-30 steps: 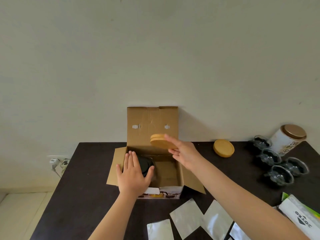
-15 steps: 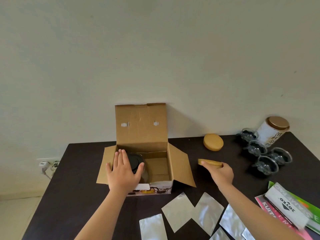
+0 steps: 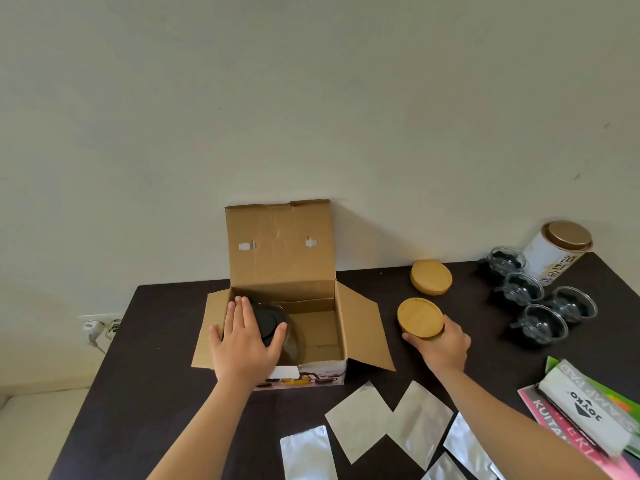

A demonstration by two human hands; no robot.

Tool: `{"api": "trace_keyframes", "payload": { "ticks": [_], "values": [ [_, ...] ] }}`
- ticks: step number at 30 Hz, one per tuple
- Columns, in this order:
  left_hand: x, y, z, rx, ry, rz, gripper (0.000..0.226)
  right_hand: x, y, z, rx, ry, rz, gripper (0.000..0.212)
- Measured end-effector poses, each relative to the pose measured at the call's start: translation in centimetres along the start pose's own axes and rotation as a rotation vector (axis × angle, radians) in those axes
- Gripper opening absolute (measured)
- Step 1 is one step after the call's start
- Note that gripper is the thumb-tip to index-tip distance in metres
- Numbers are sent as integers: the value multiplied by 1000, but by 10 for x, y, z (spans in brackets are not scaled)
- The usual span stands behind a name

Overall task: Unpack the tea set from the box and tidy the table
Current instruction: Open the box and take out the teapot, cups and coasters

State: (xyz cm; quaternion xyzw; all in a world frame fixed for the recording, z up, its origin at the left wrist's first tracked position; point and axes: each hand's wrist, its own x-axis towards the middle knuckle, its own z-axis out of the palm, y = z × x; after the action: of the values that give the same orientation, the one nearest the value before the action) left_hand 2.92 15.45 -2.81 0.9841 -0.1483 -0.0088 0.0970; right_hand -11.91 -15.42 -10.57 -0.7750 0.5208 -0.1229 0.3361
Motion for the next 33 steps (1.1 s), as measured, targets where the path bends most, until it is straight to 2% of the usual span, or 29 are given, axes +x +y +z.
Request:
{"api": "trace_keyframes", "payload": {
  "ticks": [10, 14, 17, 33],
  "values": [
    [1, 1, -1, 1, -5, -5, 94, 8, -2, 5, -155, -10, -13, 117],
    [1, 1, 0, -3, -6, -3, 95, 9, 3, 5, -163, -4, -82, 94],
    [0, 0, 1, -1, -6, -7, 94, 13, 6, 3, -190, 17, -60, 82],
    [0, 1, 1, 2, 14, -8, 93, 53, 19, -22, -130, 91, 170, 81]
  ]
}}
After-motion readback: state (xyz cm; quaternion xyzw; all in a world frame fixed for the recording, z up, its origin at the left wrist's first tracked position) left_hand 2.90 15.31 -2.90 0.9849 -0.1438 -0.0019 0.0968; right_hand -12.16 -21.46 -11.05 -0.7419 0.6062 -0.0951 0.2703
